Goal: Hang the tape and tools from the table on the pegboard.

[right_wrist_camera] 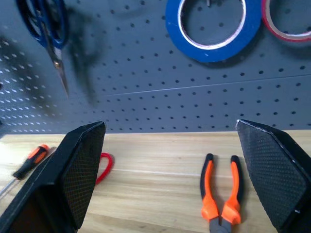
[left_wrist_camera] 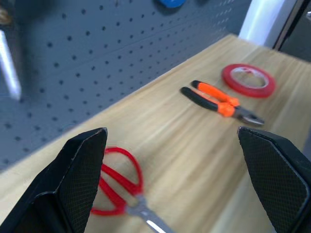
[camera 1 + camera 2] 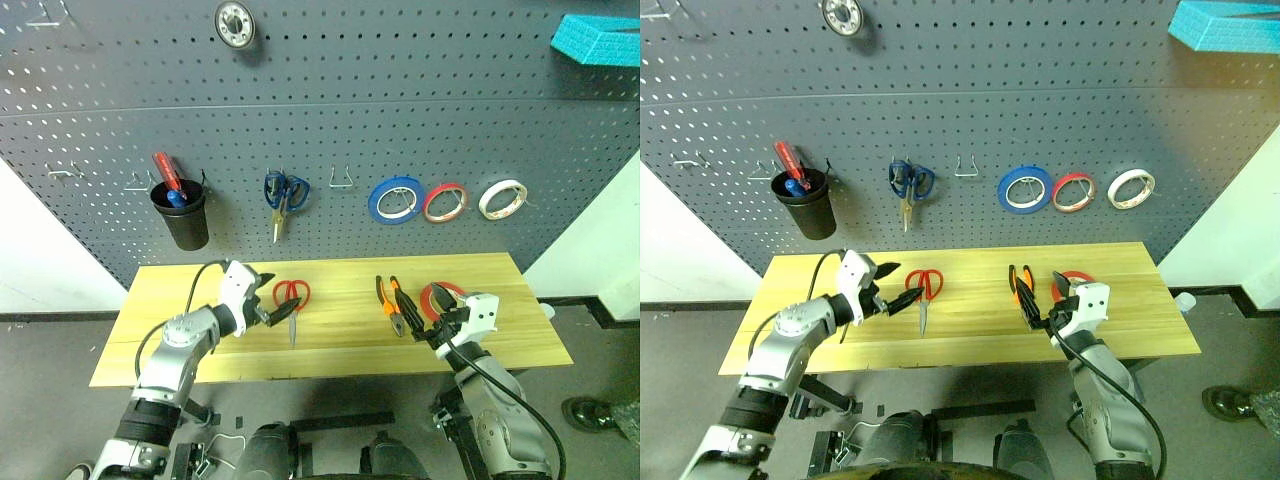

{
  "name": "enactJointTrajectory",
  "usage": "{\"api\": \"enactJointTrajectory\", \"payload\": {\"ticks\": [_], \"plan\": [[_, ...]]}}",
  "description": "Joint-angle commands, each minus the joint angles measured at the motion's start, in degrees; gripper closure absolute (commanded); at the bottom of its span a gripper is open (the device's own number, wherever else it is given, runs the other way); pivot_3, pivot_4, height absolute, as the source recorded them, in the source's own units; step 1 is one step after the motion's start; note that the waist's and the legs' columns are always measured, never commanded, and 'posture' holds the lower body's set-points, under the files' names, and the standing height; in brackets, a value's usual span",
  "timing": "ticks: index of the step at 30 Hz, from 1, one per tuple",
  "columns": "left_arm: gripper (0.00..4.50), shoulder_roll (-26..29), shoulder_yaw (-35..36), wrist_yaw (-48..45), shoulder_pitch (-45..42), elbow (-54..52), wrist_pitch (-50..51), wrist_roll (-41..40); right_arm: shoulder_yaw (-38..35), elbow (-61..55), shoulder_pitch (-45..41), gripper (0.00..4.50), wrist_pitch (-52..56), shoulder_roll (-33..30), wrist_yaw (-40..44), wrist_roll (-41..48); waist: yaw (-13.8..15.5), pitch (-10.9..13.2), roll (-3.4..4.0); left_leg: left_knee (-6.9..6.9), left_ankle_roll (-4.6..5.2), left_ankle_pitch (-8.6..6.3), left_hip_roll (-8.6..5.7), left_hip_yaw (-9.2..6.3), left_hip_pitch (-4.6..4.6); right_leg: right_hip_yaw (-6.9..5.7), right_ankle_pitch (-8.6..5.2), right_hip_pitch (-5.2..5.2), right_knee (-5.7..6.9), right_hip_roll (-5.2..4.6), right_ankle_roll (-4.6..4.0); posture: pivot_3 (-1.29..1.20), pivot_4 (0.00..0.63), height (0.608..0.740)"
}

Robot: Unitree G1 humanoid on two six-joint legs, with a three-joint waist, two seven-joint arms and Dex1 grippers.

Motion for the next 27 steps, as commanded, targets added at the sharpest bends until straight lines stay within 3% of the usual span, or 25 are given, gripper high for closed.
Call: {"api": "enactJointTrajectory", "payload": {"ticks": [1, 4, 9, 14, 20, 27], "plan": [[0.03, 0.16, -2.24, 1.57, -4.98, -5.01, 9.39, 0.55, -0.15, -2.73, -4.4, 0.0, 2.19, -1.1, -2.24, -1.74, -0.01, 1.35, 0.0, 0.0, 0.05, 0.03, -0.01, 0.0, -0.04, 0.0, 0.0, -0.03, -0.01, -0.01, 0.0, 0.05, 0.167, 0.714], [0.03, 0.05, -3.78, 2.36, -7.81, -5.64, 14.01, 1.27, 0.44, 0.32, -8.84, 0.0, 3.44, -1.53, -4.63, -4.81, -0.22, 2.77, -0.06, 0.06, 0.18, 0.1, 0.0, 0.0, -0.65, -0.01, 0.08, -0.32, 0.02, 0.02, 0.13, 0.05, 0.22, 0.714], [0.03, -0.8, -6.58, 3.31, -10.06, -6.39, 17.6, 2.59, 0.42, 9.6, -17.73, 0.0, 3.54, -1.91, -8.18, -9.75, -0.35, 5.33, -0.19, 0.06, 0.27, 0.07, -0.03, 0.01, -0.9, -0.05, 0.2, -0.49, 0.0, 0.09, 0.39, 0.05, 0.252, 0.714], [0.03, -0.4, -7.5, 3.41, -7.74, -10.72, 19.45, 2.23, 0.9, 14.36, -21.46, 0.0, 2.66, -2.45, -8.71, -12.9, -0.15, 7.27, -0.24, 0.06, 0.28, 0.07, -0.03, -0.02, -1.02, -0.11, 0.17, -0.58, -0.01, 0.12, 0.46, 0.06, 0.266, 0.714], [0.03, 1.92, -7.99, 2.04, -3.51, -15.97, 22.37, 1.26, -0.03, 20.77, -23.85, 0.0, 9.48, -4.69, -14.48, -17.86, -0.08, 8.12, -0.26, 0.11, 0.25, 0.08, -0.05, -0.02, -1.06, -0.13, 0.19, -0.6, 0.01, 0.11, 0.5, 0.07, 0.272, 0.714], [0.03, 3.62, -7.81, 1.42, -0.8, -18.98, 23.07, 0.75, -0.87, 23.86, -25.86, 0.0, 10.7, -5.84, -13.77, -17.7, -0.13, 9.0, -0.28, 0.09, 0.21, 0.09, -0.04, -0.05, -1.06, -0.16, 0.2, -0.6, 0.02, 0.11, 0.51, 0.08, 0.28, 0.714]]}}
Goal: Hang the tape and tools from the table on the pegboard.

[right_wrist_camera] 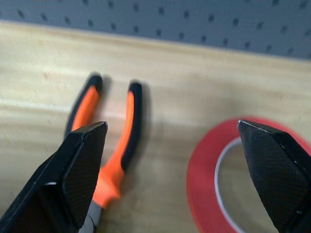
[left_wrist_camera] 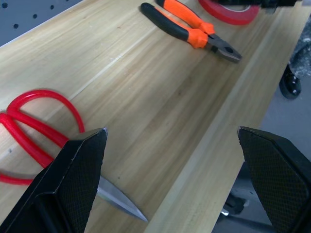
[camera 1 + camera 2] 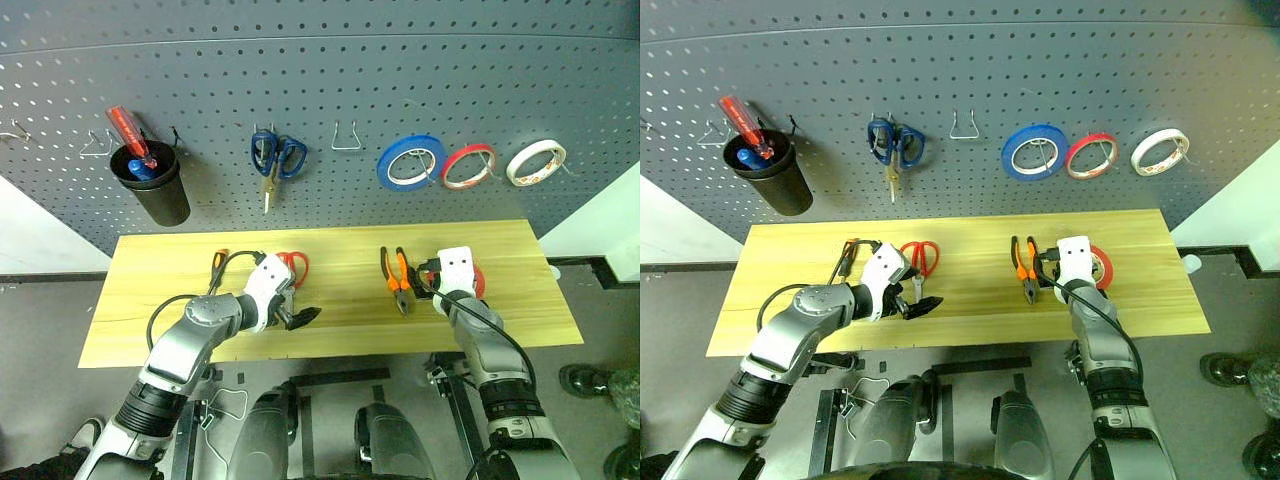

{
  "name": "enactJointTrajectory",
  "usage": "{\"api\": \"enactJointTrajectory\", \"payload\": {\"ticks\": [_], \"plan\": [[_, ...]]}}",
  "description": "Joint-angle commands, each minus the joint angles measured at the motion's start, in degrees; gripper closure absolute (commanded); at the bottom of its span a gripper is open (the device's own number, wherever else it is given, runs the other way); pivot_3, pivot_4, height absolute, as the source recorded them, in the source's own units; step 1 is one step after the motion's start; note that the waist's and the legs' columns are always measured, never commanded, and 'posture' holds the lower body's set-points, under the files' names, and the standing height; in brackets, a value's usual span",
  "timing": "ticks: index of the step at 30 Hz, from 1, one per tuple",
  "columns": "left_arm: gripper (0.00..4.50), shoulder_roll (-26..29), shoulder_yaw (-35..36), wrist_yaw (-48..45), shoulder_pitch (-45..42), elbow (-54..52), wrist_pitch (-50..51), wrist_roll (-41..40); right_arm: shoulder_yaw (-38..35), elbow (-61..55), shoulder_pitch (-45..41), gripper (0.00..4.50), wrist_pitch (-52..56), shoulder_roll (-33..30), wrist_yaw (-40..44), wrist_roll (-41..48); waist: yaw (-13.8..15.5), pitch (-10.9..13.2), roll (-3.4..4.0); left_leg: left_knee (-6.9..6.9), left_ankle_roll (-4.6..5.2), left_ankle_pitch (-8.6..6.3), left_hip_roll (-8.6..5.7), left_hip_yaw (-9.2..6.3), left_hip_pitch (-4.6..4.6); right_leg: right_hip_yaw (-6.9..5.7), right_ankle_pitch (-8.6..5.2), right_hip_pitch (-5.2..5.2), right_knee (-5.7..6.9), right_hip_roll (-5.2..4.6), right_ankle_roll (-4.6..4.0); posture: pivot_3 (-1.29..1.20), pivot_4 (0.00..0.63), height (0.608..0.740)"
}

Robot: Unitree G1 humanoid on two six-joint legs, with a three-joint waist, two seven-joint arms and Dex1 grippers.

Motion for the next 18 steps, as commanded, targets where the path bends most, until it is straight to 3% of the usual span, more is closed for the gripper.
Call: {"api": "enactJointTrajectory", "payload": {"ticks": [1, 18], "plan": [[0.03, 0.98, 0.0, -0.59, 1.55, -3.4, -0.04, -0.77, -0.94, -0.09, -1.85, 0.0, 0.21, -1.34, 0.4, -0.19, -0.04, 0.22, 0.0, 0.0, 0.0, 0.0, 0.0, 0.0, 0.0, 0.0, 0.0, -0.01, 0.0, 0.0, 0.0, 0.08, 0.282, 0.714], [0.03, 2.58, 0.81, 0.2, 4.5, -7.35, 2.23, -1.8, -7.75, 6.38, -5.51, 0.0, 6.6, -4.8, 3.66, 5.89, 0.12, 1.22, -0.05, 0.01, -0.03, 0.01, -0.01, 0.0, -0.36, -0.03, 0.05, -0.38, -0.02, 0.01, 0.09, 0.09, 0.289, 0.714]]}}
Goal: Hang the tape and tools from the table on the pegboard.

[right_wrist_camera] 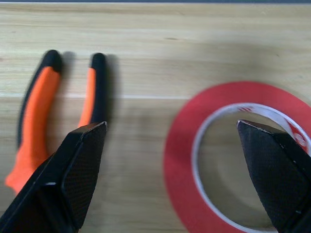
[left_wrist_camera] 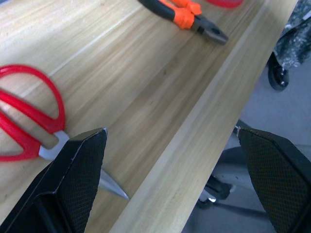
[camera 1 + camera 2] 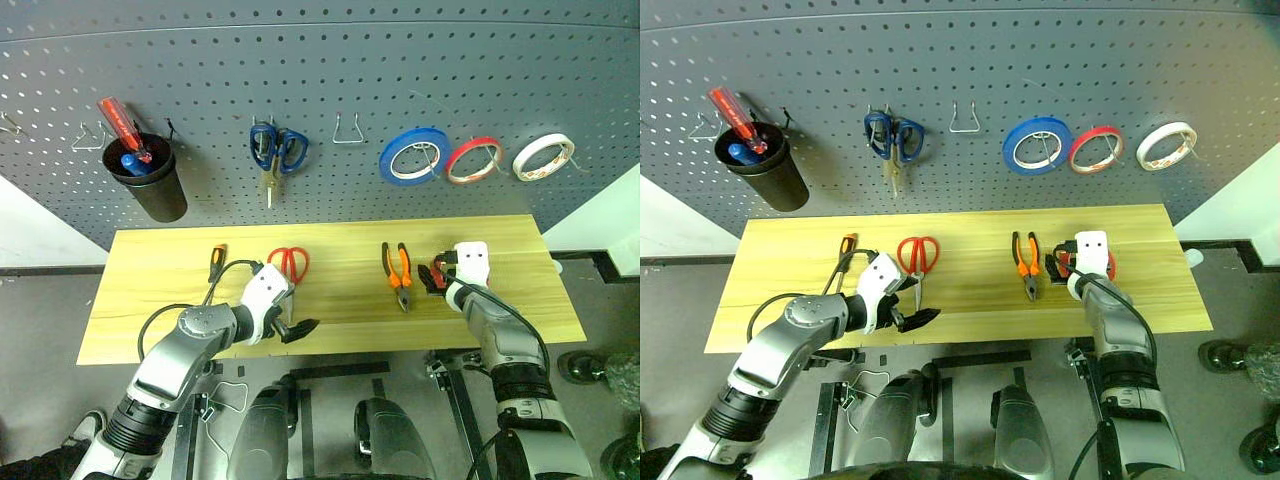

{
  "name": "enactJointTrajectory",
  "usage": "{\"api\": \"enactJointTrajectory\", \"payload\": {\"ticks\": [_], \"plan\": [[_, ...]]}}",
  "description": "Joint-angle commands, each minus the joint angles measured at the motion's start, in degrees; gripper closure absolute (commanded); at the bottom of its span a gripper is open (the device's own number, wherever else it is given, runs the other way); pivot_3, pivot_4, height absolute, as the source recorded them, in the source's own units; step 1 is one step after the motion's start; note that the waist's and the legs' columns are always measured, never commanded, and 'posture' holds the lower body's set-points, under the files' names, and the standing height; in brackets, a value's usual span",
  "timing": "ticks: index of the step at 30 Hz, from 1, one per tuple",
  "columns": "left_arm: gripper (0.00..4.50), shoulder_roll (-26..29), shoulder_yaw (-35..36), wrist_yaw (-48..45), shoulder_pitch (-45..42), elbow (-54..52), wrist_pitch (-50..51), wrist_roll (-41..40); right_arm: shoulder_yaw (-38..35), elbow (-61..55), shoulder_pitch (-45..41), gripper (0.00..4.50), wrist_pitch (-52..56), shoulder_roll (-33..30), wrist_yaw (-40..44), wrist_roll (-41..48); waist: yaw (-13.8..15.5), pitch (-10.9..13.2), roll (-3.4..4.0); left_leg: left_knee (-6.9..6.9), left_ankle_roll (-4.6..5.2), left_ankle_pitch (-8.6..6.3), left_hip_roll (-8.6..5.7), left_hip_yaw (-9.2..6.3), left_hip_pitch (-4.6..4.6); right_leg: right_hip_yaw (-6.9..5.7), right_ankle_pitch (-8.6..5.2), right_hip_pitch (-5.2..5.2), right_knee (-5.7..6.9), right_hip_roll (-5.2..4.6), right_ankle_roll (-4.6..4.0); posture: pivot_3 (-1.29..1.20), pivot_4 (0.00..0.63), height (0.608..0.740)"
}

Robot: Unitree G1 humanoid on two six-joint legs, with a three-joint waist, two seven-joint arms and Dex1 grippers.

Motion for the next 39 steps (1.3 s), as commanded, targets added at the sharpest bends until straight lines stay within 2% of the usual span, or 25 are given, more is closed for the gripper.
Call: {"api": "enactJointTrajectory", "payload": {"ticks": [1, 8, 17, 29, 32, 35, 39], "plan": [[0.03, 0.58, 0.7, 0.15, 0.73, -2.77, 0.29, -0.8, -2.41, 1.05, -1.14, 0.0, 0.04, -1.64, 0.16, 0.85, 0.0, 0.05, -0.02, 0.0, 0.0, 0.0, 0.0, 0.0, 0.0, 0.0, 0.0, -0.01, 0.0, 0.0, 0.0, 0.09, 0.289, 0.714], [0.03, 0.64, 0.75, 0.62, 1.02, -3.4, 0.82, -0.89, -1.48, -0.88, 0.73, 0.0, 3.57, -1.12, 4.0, 2.77, 0.0, 0.17, -0.02, -0.01, -0.01, 0.01, 0.0, 0.0, -0.03, 0.0, 0.0, -0.05, 0.0, 0.01, 0.0, 0.09, 0.298, 0.714], [0.03, 1.1, 1.44, 1.48, 2.55, -6.0, 2.18, -1.28, -0.36, 0.24, 1.71, 0.0, 3.76, 0.4, 4.64, 2.56, 0.02, 0.39, -0.01, -0.01, -0.01, 0.0, 0.0, -0.02, -0.17, -0.01, 0.01, -0.16, -0.03, 0.0, 0.02, 0.12, 0.306, 0.714], [0.03, 2.55, 3.02, 2.09, 3.4, -8.69, 3.76, -1.95, -0.9, 12.79, -1.66, 0.0, -1.73, -1.02, 6.47, 1.69, 0.13, 0.43, -0.05, 0.0, -0.02, 0.0, 0.01, -0.04, -0.18, -0.04, 0.02, -0.14, -0.06, 0.0, 0.03, 0.15, 0.305, 0.714], [0.0, 2.51, 3.03, 2.34, 3.31, -9.09, 4.11, -2.15, -0.89, 14.07, -1.75, 0.58, -2.59, -1.24, 6.56, 1.53, 0.14, 0.45, -0.1, 0.01, -0.02, 0.0, 0.0, -0.05, -0.18, -0.04, 0.02, -0.13, -0.07, 0.0, 0.05, 0.15, 0.31, 0.714], [0.0, 2.32, 3.11, 2.7, 3.22, -9.4, 4.46, -2.46, -0.88, 14.62, -1.46, 1.51, -2.97, -1.46, 6.81, 1.39, 0.15, 0.46, -0.12, 0.0, -0.02, 0.0, 0.0, -0.06, -0.18, -0.05, 0.03, -0.13, -0.07, 0.0, 0.05, 0.15, 0.311, 0.714], [0.0, 2.39, 3.15, 3.03, 3.06, -9.36, 4.6, -2.65, -0.83, 15.01, -1.33, 2.98, -3.28, -1.64, 6.9, 1.11, 0.12, 0.48, -0.14, -0.01, -0.02, 0.0, 0.01, -0.06, -0.18, -0.04, 0.03, -0.13, -0.08, 0.0, 0.05, 0.15, 0.311, 0.714]]}}
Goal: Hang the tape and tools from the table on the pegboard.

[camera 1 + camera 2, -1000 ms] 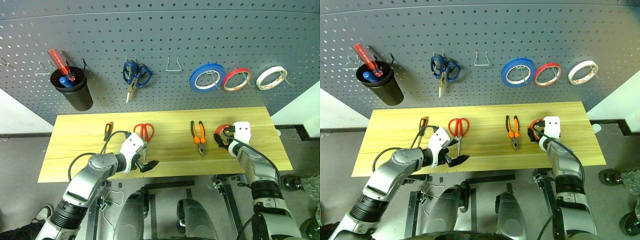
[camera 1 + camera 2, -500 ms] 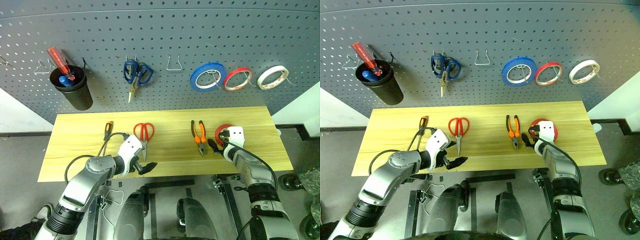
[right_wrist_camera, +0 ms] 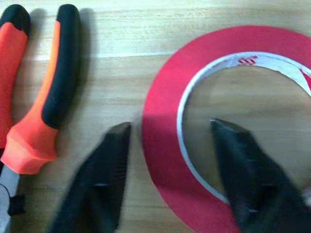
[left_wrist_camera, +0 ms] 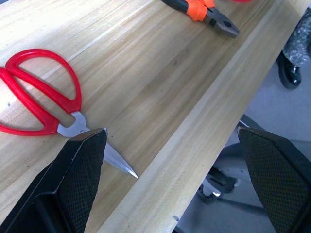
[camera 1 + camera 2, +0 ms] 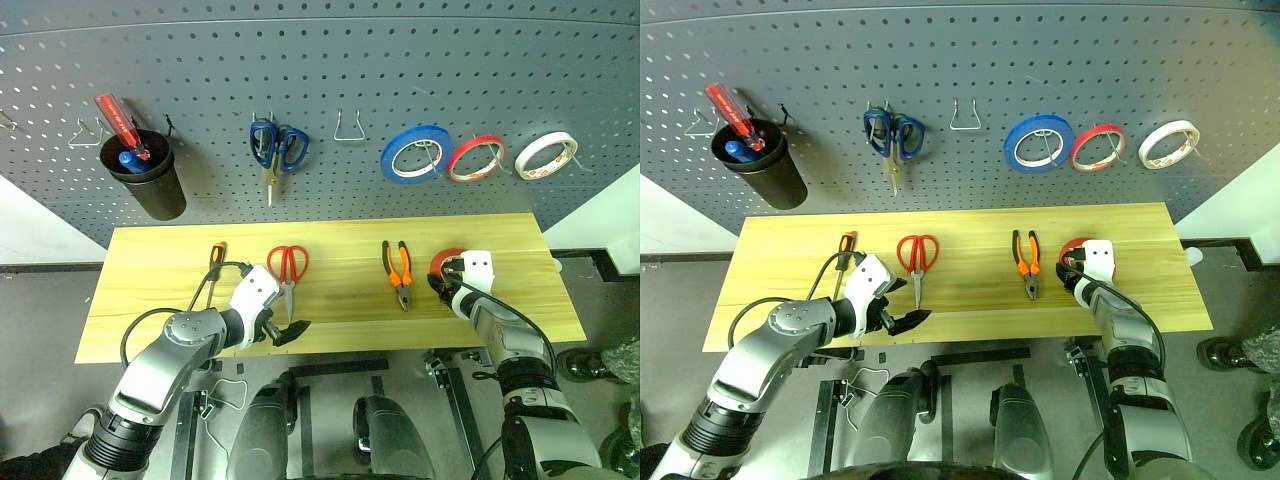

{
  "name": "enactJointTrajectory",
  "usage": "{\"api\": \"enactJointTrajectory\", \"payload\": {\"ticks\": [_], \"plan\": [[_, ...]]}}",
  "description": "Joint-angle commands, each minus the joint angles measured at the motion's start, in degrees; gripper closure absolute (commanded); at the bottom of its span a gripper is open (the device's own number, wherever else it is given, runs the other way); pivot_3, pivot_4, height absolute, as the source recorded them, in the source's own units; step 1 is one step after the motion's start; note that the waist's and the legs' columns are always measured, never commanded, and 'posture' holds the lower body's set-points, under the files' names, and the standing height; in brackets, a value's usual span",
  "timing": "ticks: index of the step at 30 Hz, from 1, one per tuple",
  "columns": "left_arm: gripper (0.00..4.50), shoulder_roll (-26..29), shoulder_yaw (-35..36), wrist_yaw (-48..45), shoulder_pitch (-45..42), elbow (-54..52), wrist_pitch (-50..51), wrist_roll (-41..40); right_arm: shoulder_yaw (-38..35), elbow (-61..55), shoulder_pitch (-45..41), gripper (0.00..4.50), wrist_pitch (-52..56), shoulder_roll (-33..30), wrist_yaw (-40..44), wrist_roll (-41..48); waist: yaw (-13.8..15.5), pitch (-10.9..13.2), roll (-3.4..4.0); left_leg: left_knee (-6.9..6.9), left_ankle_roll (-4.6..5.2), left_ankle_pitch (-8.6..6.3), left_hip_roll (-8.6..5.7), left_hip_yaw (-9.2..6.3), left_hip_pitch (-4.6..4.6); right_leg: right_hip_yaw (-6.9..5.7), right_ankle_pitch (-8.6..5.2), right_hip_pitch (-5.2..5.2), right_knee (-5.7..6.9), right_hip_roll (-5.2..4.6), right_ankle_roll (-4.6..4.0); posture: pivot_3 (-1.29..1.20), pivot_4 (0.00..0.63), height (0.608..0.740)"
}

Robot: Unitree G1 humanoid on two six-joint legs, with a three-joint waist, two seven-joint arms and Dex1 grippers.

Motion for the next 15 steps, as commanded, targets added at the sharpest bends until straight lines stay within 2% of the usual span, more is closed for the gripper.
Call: {"api": "enactJointTrajectory", "payload": {"ticks": [1, 2, 3, 10, 15], "plan": [[0.0, 0.17, 0.75, 0.29, 0.01, -2.04, -0.16, -0.86, 0.13, 2.35, 1.42, 3.3, 0.71, 0.07, 0.31, -0.33, 0.05, 0.0, 0.0, 0.0, 0.0, 0.0, 0.0, 0.0, 0.0, 0.0, 0.0, 0.0, 0.0, 0.0, 0.0, 0.15, 0.311, 0.714], [0.0, 0.2, 0.73, 0.33, -0.06, -1.93, -0.22, -0.89, 0.12, 2.46, 1.37, 3.63, 0.65, 0.07, 0.31, -0.4, 0.06, 0.0, 0.0, 0.0, 0.0, 0.0, 0.0, -0.01, 0.0, 0.0, 0.0, 0.0, 0.0, 0.0, 0.0, 0.15, 0.31, 0.714], [0.0, 0.19, 0.68, 0.37, -0.19, -1.8, -0.27, -0.9, 0.14, 2.56, 1.3, 3.78, 0.57, 0.07, 0.29, -0.51, 0.06, 0.0, -0.01, 0.0, 0.0, 0.0, 0.0, -0.01, 0.0, 0.0, 0.0, 0.01, -0.01, -0.01, 0.0, 0.15, 0.309, 0.714], [0.0, -0.62, 0.36, 0.83, -1.35, -0.41, -1.34, -0.62, 0.19, 2.35, 1.5, 3.78, -0.95, -0.04, 0.89, -0.72, 0.03, 0.0, -0.02, 0.0, 0.0, 0.0, 0.0, -0.01, 0.0, -0.01, 0.0, 0.01, -0.02, -0.01, 0.0, 0.15, 0.291, 0.714], [0.0, -1.78, 0.81, 0.93, -1.96, 1.76, -5.2, -0.3, -0.55, -13.94, 9.28, 3.78, -1.38, 0.18, 3.12, 1.86, 1.32, -0.01, 0.0, -0.07, -0.03, 0.01, 0.0, -0.04, -0.08, -0.08, 0.0, -0.06, -0.07, -0.01, 0.01, 0.13, 0.259, 0.714]]}}
